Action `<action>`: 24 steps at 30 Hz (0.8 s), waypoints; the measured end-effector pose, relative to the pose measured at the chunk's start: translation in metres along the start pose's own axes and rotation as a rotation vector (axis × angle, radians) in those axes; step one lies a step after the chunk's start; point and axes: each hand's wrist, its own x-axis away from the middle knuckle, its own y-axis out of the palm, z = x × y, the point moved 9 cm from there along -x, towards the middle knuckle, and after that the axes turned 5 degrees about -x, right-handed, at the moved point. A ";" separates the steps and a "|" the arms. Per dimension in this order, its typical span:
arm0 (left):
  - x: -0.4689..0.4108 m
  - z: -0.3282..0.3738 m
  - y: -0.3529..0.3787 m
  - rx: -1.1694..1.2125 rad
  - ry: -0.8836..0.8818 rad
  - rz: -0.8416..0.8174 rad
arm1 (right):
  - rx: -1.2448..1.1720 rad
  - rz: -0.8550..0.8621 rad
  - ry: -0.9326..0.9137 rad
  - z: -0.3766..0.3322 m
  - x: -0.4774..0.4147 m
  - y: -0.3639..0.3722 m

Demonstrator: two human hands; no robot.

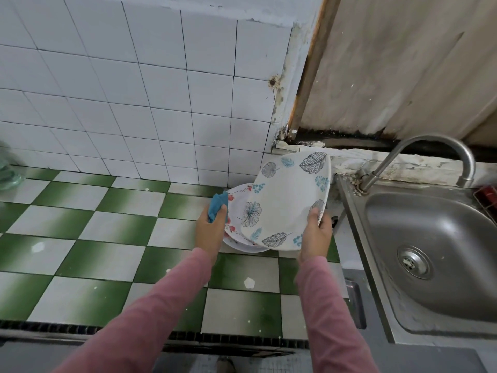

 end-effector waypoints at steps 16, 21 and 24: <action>-0.003 -0.002 0.036 -0.079 0.050 -0.128 | -0.364 -0.179 0.129 -0.009 0.039 0.020; 0.021 -0.010 0.083 -0.557 0.165 -0.402 | -0.420 -0.282 0.162 -0.017 0.049 0.029; 0.048 -0.003 0.116 -0.537 0.279 -0.587 | -0.421 -0.311 0.170 -0.020 0.053 0.038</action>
